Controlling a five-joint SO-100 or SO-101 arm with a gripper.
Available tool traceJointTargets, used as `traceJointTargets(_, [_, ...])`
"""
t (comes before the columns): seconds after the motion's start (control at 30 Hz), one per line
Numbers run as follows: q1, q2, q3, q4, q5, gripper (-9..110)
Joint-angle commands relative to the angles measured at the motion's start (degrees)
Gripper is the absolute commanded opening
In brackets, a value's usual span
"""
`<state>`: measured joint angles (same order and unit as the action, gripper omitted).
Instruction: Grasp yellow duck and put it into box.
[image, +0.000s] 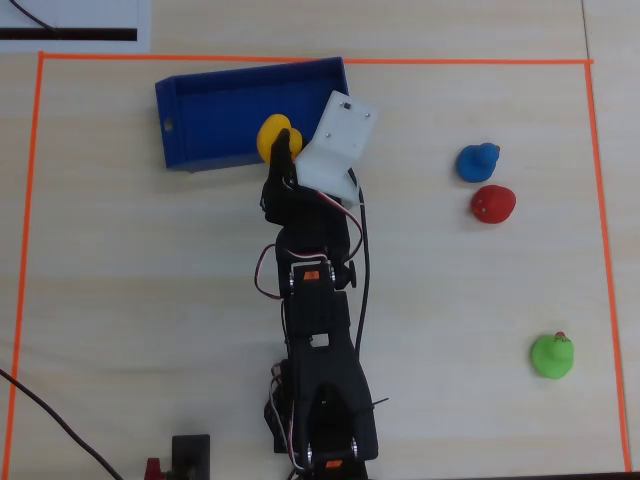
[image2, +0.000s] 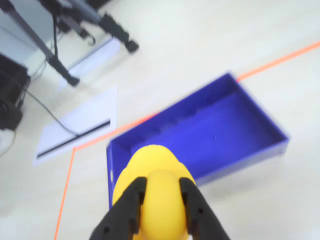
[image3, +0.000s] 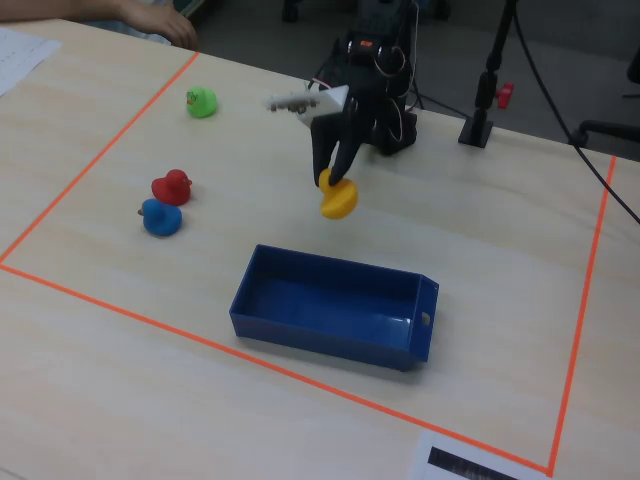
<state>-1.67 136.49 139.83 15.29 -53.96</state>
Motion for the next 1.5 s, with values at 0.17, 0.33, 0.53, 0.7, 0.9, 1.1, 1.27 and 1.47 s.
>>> traceJointTargets(0.17, [-1.76,-26.19,-28.65,0.09,3.34,0])
traceJointTargets(0.33, [-0.35,-36.21,-32.17,-5.62,1.58,0])
traceJointTargets(0.53, [0.97,-41.66,-28.56,-7.47,1.76,0])
traceJointTargets(0.7, [1.32,-42.98,-25.14,-8.44,2.11,0])
traceJointTargets(0.9, [1.49,-43.42,-21.36,-10.11,1.23,0])
traceJointTargets(1.1, [2.02,-43.86,-21.36,-10.11,0.7,5])
traceJointTargets(1.27, [2.55,-43.15,-22.24,-10.63,1.76,16])
traceJointTargets(1.47, [2.9,-43.07,-28.48,-8.53,6.59,27])
